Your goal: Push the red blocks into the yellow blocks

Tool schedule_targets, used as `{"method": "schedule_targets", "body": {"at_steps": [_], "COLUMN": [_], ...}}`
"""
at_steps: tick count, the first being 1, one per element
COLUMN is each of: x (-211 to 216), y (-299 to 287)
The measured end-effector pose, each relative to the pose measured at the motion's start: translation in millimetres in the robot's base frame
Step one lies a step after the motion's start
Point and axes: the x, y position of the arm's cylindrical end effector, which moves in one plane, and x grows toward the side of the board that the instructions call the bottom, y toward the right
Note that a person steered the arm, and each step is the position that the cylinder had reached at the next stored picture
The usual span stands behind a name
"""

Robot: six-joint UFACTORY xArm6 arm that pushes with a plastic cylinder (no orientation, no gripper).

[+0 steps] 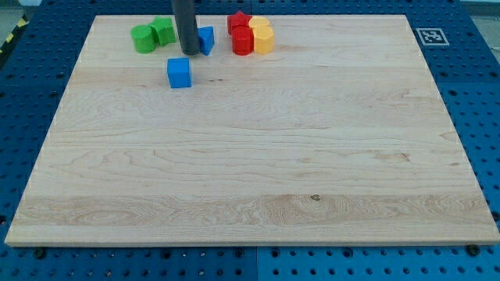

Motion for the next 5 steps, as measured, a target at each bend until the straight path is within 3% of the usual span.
{"method": "schedule_targets", "body": {"at_steps": [2, 3, 4, 5], "x": [-68.1, -81.4, -57.2, -2.3], "y": [-6.5, 17.8, 67.9, 71.1]}}
